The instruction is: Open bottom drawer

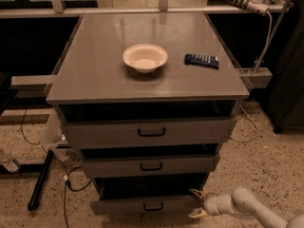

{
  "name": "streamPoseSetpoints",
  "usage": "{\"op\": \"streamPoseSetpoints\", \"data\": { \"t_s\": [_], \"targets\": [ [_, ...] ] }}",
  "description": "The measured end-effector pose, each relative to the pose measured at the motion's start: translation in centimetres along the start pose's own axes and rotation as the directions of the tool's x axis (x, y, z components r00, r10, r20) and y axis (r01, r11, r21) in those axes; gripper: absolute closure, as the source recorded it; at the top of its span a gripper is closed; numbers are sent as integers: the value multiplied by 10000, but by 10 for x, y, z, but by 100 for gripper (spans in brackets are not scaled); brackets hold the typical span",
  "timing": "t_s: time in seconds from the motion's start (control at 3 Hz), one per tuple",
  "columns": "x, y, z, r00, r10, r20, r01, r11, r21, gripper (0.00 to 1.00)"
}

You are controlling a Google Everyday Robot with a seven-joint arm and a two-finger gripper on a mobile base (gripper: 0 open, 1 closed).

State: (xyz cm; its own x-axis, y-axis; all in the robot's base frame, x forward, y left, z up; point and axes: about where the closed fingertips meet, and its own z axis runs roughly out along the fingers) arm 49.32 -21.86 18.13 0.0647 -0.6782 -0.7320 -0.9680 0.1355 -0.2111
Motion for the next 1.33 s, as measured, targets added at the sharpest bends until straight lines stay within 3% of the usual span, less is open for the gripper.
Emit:
{"op": "streamPoseSetpoints", "data": {
  "t_s": [0.67, 1.0, 1.33],
  "targets": [
    [-4, 31, -5, 9993, -196, 328, 192, 9998, 108, 84],
    [-9, 31, -11, 9992, -202, 337, 198, 9997, 114, 100],
    [-9, 31, -11, 9992, -202, 337, 198, 9997, 113, 100]
  ]
}}
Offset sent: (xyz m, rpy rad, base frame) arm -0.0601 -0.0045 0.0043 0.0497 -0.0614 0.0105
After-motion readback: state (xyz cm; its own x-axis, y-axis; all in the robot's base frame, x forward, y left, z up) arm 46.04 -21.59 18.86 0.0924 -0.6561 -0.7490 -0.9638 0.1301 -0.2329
